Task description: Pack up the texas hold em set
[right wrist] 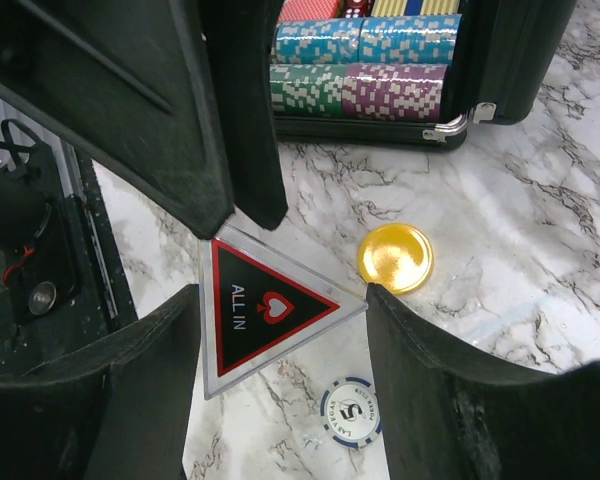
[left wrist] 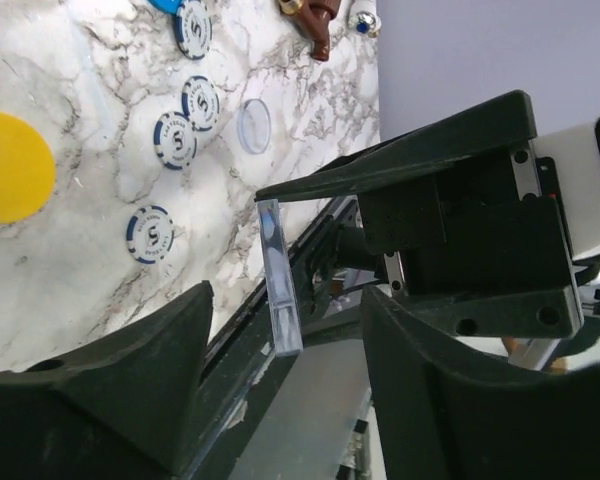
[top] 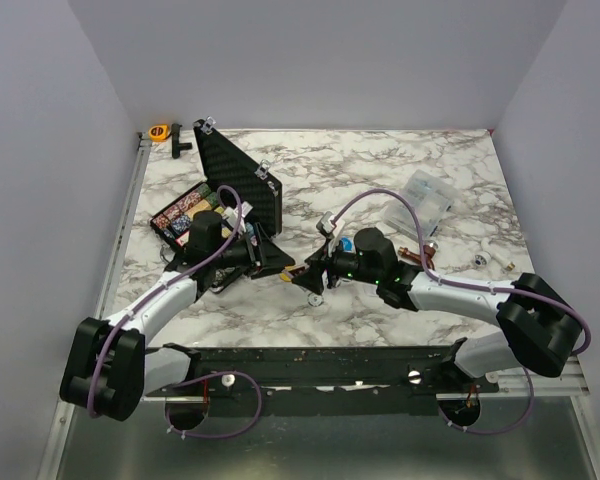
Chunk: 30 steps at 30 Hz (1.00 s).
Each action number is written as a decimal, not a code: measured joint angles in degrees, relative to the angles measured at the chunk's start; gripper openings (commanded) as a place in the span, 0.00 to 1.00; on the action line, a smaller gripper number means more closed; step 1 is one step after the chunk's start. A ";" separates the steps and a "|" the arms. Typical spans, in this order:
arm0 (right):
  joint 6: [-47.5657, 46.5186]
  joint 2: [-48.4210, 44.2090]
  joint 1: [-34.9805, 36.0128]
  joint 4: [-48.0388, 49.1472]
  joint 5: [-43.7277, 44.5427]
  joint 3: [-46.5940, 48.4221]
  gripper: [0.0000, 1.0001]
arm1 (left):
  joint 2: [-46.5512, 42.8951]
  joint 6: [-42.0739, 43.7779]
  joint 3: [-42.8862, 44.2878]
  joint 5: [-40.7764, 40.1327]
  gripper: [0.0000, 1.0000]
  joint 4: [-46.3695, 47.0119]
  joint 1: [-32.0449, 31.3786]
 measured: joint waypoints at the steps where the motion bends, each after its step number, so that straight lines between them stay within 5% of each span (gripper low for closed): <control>1: 0.00 0.00 0.07 0.11 -0.11 0.00 0.31 | 0.79 -0.61 -0.46 0.11 0.51 1.05 -0.50; 5: 0.00 -0.02 0.33 0.26 -0.22 -0.11 0.31 | 2.82 -2.40 -1.51 0.26 0.34 2.67 -1.97; 8: 0.00 -0.02 0.33 0.28 -0.22 -0.13 0.34 | 3.06 -2.89 -1.57 0.31 0.08 3.34 -2.38; 10: -0.02 -0.02 0.33 0.26 -0.13 -0.13 0.53 | 3.06 -3.15 -1.57 0.39 0.00 3.87 -2.38; 11: -0.35 -0.02 0.35 0.35 0.02 -0.15 0.73 | 3.06 -3.19 -1.55 0.26 0.00 3.80 -2.38; 13: -0.44 -0.04 0.55 0.42 0.83 -0.15 0.99 | 3.06 -3.34 -1.44 0.15 0.00 2.99 -2.36; 18: 0.76 -0.04 1.03 -0.72 10.69 -0.13 1.00 | -0.07 1.51 2.10 -6.25 0.00 -8.98 -0.70; 25: 2.69 -2.21 0.70 -2.91 27.50 -0.15 1.00 | -16.39 3.98 3.96 -23.30 0.00 -23.15 14.69; 30: 3.23 -2.45 0.68 -3.17 30.34 -0.15 1.00 | -12.85 2.73 8.55 -26.77 0.00 -25.20 23.87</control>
